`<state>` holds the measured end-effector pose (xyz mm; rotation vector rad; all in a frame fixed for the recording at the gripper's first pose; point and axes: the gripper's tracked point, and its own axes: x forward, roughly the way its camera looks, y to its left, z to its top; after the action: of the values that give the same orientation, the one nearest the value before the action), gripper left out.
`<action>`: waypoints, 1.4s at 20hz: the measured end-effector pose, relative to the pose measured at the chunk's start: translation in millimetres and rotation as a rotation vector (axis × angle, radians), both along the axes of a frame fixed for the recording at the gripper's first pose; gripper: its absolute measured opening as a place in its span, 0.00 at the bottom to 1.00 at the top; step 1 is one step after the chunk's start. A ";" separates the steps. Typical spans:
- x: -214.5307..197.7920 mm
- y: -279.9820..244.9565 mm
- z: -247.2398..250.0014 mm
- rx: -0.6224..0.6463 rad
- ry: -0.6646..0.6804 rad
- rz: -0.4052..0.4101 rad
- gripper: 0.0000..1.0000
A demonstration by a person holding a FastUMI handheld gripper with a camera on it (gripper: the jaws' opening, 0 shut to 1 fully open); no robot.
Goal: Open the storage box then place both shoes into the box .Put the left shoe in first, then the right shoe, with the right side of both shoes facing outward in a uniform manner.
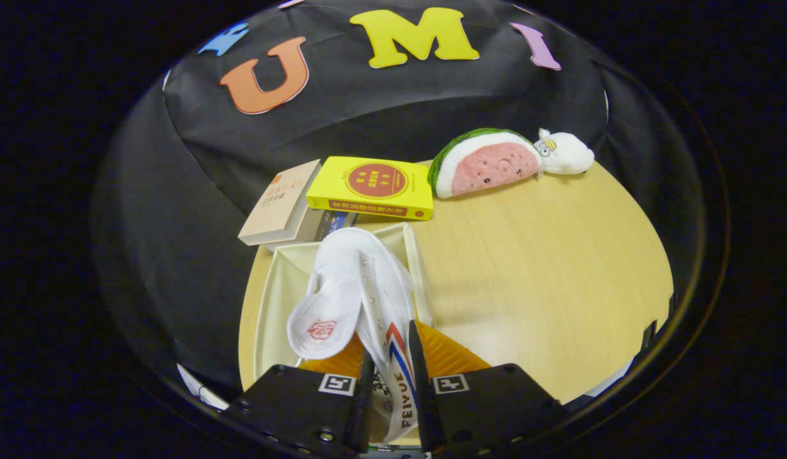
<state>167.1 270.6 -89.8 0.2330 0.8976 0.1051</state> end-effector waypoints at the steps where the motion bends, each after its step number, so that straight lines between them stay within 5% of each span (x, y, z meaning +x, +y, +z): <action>1: -0.5 1.0 -1.9 0.004 -0.001 0.005 0.35; 7: -4.8 17.3 3.2 0.043 -0.062 0.066 0.61; 10: 2.7 -2.8 23.4 0.017 -0.166 0.028 0.74; 13: 3.0 -18.2 48.4 -0.015 -0.278 0.038 0.75; 15: -2.6 -34.4 64.7 -0.034 -0.357 0.025 0.85; 20: -26.8 -87.2 110.4 -0.150 -0.603 -0.033 0.85; 28: -110.8 -153.0 142.7 -0.061 -0.935 -0.207 0.87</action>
<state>56.2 117.6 52.9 0.1883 -0.0554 -0.0126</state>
